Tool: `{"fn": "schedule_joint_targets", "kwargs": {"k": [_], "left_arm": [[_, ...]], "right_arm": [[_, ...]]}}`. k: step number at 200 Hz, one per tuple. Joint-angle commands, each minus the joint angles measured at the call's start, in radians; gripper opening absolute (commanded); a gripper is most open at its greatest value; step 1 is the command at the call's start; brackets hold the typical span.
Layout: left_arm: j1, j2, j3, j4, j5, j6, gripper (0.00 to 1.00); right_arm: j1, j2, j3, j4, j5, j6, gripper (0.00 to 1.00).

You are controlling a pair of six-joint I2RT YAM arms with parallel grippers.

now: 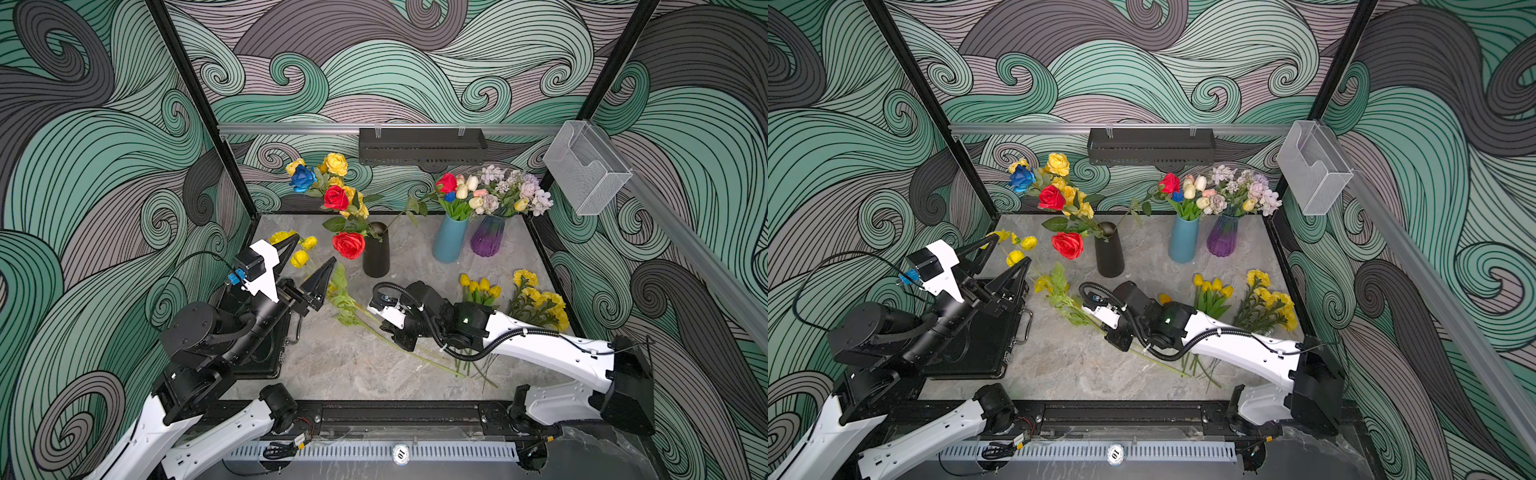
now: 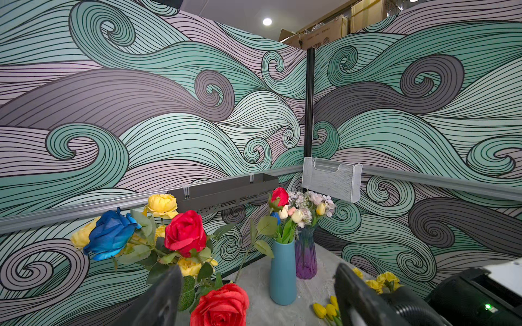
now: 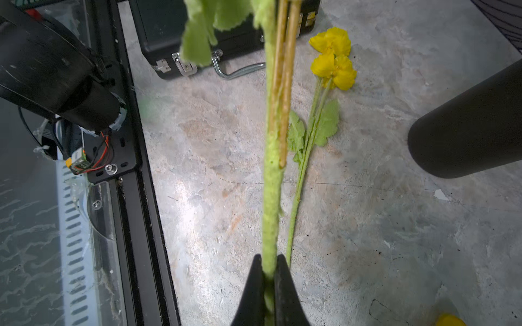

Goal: Pick out yellow flowers from the vase
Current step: Place the flower at the center of the board.

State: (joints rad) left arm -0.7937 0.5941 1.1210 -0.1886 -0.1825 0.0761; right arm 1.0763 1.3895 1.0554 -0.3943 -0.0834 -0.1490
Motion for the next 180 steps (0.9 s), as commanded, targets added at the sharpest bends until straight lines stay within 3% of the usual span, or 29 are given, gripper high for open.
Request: {"fn": "schedule_joint_targets", "kwargs": {"k": [1, 80, 180], "left_arm": [[-0.006, 0.018, 0.0, 0.028, -0.027, 0.011, 0.84], [-0.006, 0.041, -0.009, 0.026, -0.041, 0.001, 0.85], [-0.006, 0.065, -0.011, 0.029, -0.047, 0.001, 0.85]], "right_arm": [[0.003, 0.032, 0.025, -0.042, 0.041, -0.038, 0.0], [-0.031, 0.17, 0.042, -0.066, 0.136, -0.028, 0.0], [-0.094, 0.364, 0.138, -0.098, 0.139, 0.051, 0.0]]}}
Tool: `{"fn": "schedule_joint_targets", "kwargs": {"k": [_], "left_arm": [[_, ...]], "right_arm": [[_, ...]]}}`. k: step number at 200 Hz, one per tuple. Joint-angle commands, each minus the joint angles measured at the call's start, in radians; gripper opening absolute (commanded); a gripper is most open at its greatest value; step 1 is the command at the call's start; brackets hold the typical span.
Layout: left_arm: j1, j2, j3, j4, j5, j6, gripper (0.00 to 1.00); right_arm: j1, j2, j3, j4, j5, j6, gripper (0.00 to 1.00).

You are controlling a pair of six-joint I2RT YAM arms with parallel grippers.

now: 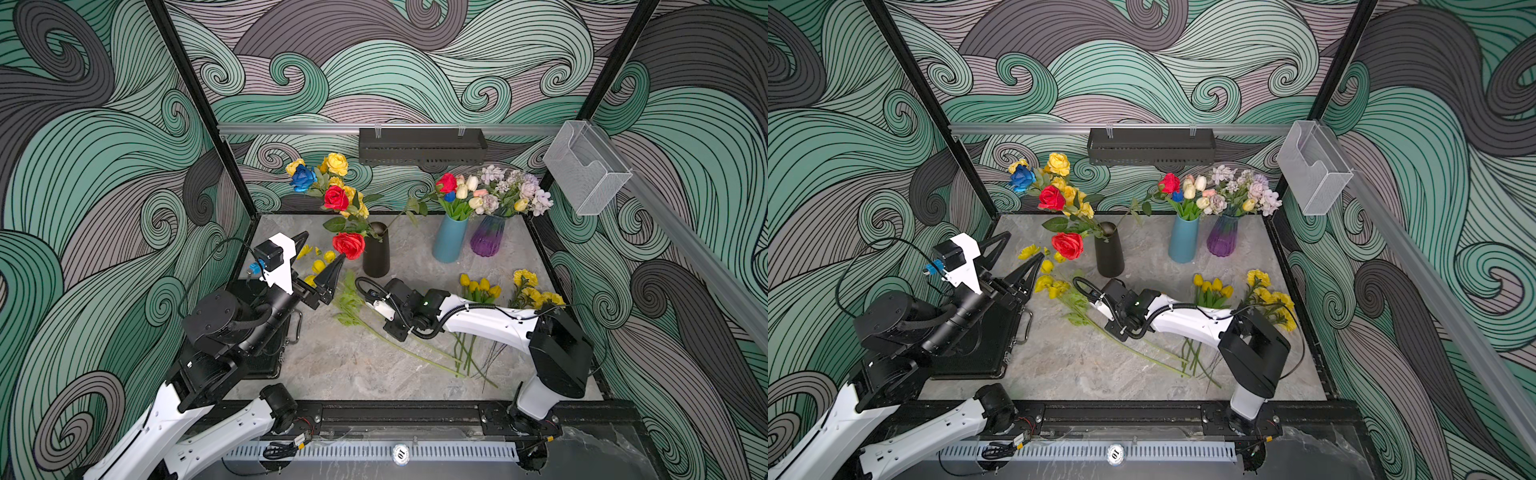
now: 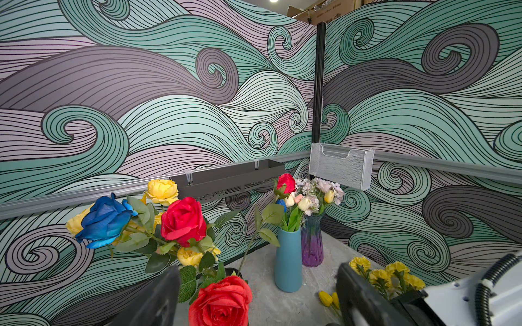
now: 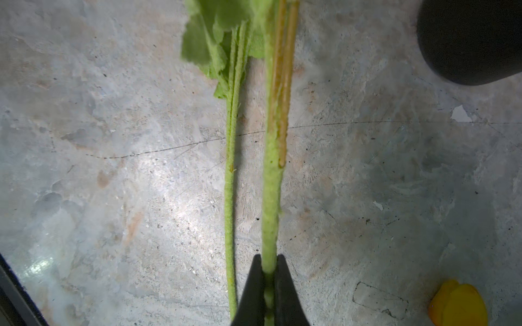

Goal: Pick out yellow flowers from the vase
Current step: Place the flower at the center of the board.

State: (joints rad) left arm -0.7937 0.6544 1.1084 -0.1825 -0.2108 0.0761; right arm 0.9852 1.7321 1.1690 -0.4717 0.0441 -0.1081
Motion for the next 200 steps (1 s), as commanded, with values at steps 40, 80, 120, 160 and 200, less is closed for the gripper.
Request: {"fn": "schedule_joint_targets", "kwargs": {"k": [40, 80, 120, 160, 200], "left_arm": [[-0.006, 0.013, 0.002, 0.025, -0.023, 0.001, 0.85], [-0.005, 0.027, 0.008, 0.02, -0.033, 0.002, 0.85], [-0.006, 0.045, 0.018, 0.01, -0.054, -0.002, 0.85], [-0.005, 0.103, 0.062, -0.033, -0.085, -0.021, 0.83], [-0.004, 0.213, 0.152, -0.13, -0.112, -0.049, 0.82]], "right_arm": [[-0.007, 0.055, 0.027, -0.025, 0.031, 0.013, 0.0], [-0.007, 0.054, 0.029, -0.028, 0.031, 0.018, 0.08], [-0.006, 0.022, 0.017, -0.028, 0.037, 0.018, 0.19], [-0.007, -0.029, 0.002, -0.033, 0.039, 0.019, 0.29], [-0.013, -0.175, -0.065, -0.002, 0.039, 0.011, 0.36]]}}
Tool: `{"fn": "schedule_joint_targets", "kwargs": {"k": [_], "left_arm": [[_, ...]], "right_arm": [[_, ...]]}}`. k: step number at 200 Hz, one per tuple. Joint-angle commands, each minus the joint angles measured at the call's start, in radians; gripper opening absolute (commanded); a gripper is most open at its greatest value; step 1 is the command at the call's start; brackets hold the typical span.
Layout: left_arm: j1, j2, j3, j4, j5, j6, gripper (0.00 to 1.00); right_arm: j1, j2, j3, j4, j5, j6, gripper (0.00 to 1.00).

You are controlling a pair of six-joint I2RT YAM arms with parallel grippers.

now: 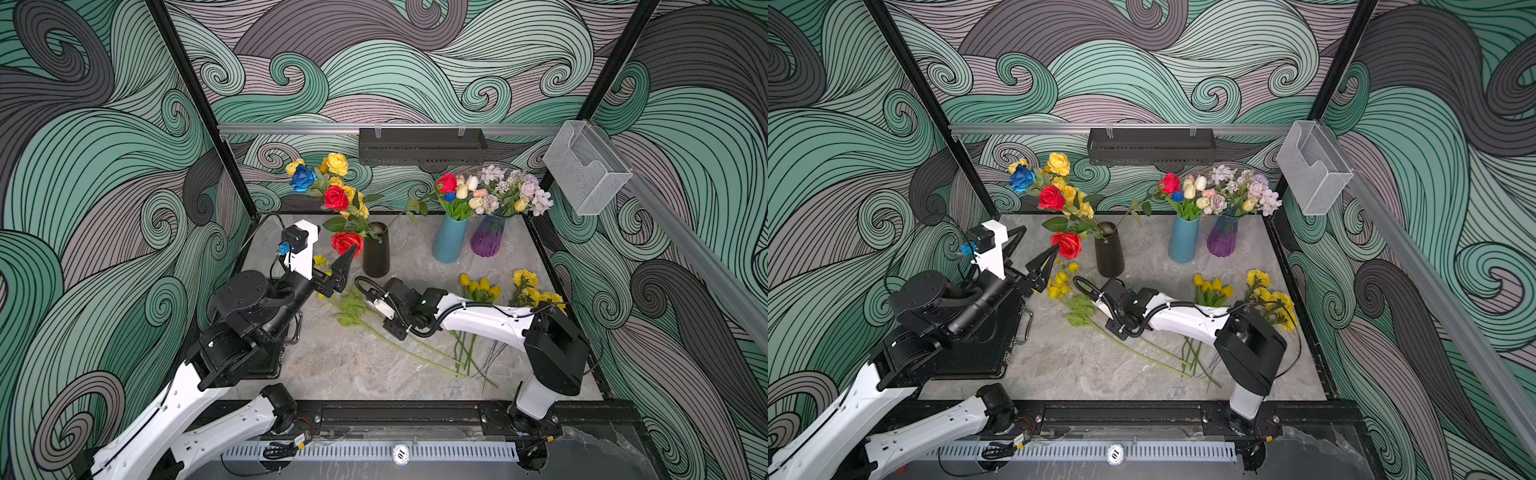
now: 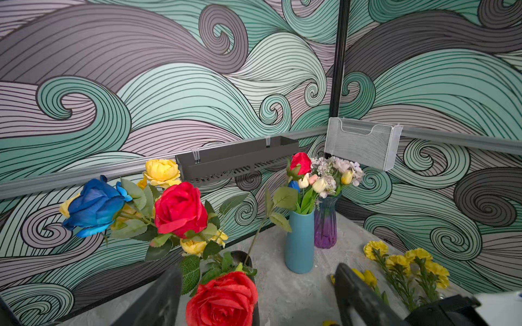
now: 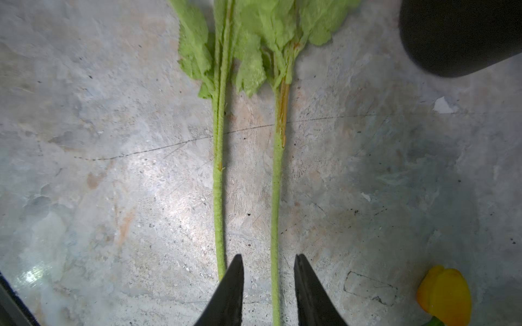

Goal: Pick out yellow flowers from the vase
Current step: Place the flower at the center of the board.

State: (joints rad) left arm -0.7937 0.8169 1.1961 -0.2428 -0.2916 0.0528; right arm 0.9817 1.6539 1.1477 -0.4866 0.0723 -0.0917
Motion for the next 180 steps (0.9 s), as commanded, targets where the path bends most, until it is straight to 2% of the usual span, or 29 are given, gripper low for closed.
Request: {"fn": "schedule_joint_targets", "kwargs": {"k": [1, 40, 98, 118, 140, 180], "left_arm": [[-0.004, 0.053, 0.065, -0.072, -0.032, -0.026, 0.82], [0.008, 0.17, 0.132, -0.102, -0.05, -0.075, 0.81], [0.027, 0.436, 0.383, -0.296, -0.056, -0.217, 0.8], [0.03, 0.528, 0.486, -0.359, -0.057, -0.25, 0.79], [0.03, 0.626, 0.619, -0.471, -0.111, -0.278, 0.79], [0.052, 0.673, 0.687, -0.512, -0.135, -0.325, 0.79]], "right_arm": [[-0.01, -0.1, -0.045, 0.014, 0.01, -0.005, 0.36], [-0.04, -0.277, -0.137, 0.087, 0.004, -0.035, 0.38], [-0.122, -0.549, -0.275, 0.25, 0.048, -0.031, 0.48], [-0.135, -0.595, -0.306, 0.288, 0.051, -0.011, 0.5], [-0.141, -0.624, -0.335, 0.311, 0.066, 0.012, 0.51], [-0.156, -0.658, -0.361, 0.315, 0.069, 0.011, 0.53]]}}
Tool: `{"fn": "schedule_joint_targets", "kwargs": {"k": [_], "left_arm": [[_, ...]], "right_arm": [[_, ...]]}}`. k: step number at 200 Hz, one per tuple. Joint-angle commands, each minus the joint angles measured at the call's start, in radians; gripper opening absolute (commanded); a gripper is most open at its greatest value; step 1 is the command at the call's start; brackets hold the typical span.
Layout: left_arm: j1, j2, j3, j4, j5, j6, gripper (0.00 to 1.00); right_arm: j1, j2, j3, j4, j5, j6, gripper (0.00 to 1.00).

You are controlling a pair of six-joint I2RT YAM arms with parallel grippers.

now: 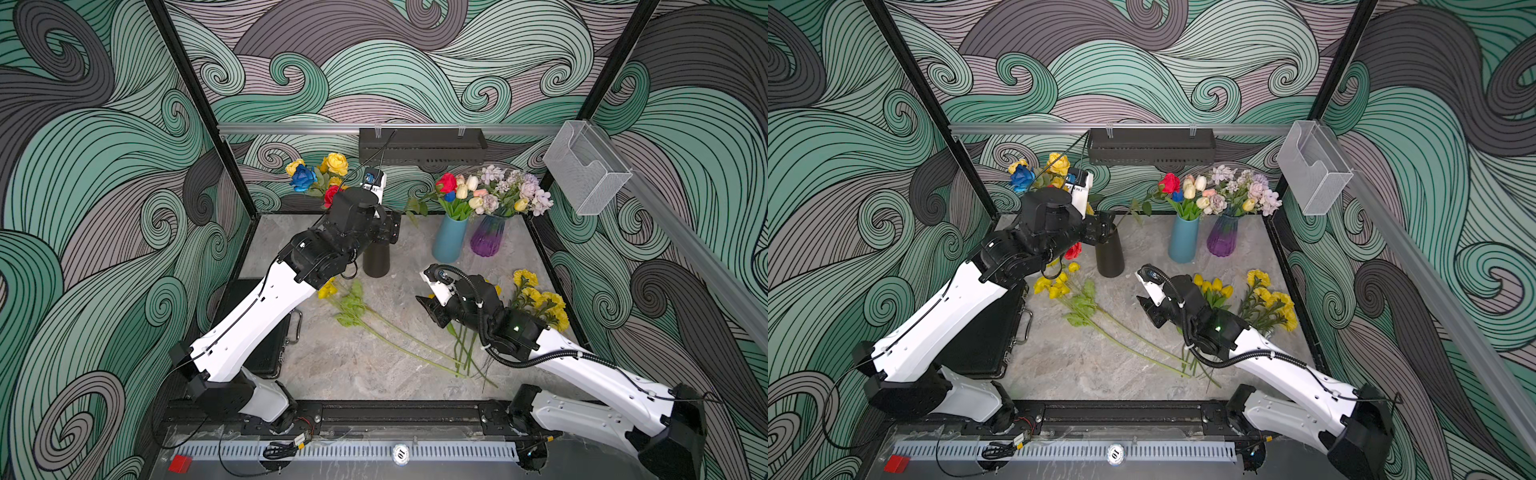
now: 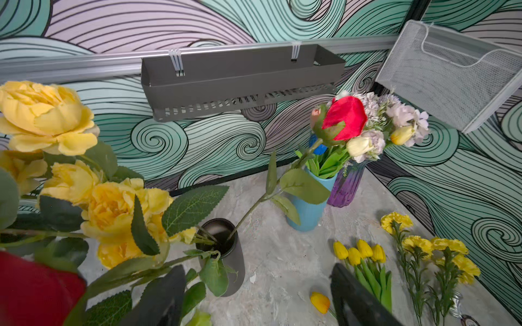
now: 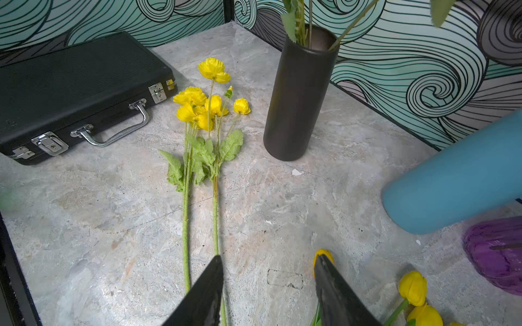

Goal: Pick out yellow flowers from the vase
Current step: Place the flower at the center of the board, then pick up the flower from the vase.

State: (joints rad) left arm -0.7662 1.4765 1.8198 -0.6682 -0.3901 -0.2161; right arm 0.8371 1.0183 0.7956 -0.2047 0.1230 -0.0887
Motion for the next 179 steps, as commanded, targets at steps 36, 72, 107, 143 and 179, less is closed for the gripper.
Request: {"fn": "schedule_joint_targets", "kwargs": {"k": [36, 72, 107, 143, 179], "left_arm": [[0.049, 0.121, 0.169, -0.175, -0.046, -0.089, 0.8], [0.085, 0.209, 0.207, -0.202, -0.062, -0.118, 0.8], [0.105, 0.279, 0.221, -0.185, -0.021, -0.146, 0.8], [0.12, 0.35, 0.23, -0.186, -0.002, -0.172, 0.8], [0.125, 0.388, 0.229, -0.211, -0.024, -0.195, 0.8]], "right_arm": [[-0.02, -0.021, -0.014, 0.054, 0.009, 0.009, 0.54], [-0.021, -0.01, -0.014, 0.055, -0.003, 0.01, 0.55], [-0.021, -0.014, -0.02, 0.059, -0.014, 0.012, 0.55], [-0.021, -0.016, -0.038, 0.076, -0.017, 0.015, 0.56], [-0.023, -0.013, -0.053, 0.092, -0.029, 0.021, 0.56]]}}
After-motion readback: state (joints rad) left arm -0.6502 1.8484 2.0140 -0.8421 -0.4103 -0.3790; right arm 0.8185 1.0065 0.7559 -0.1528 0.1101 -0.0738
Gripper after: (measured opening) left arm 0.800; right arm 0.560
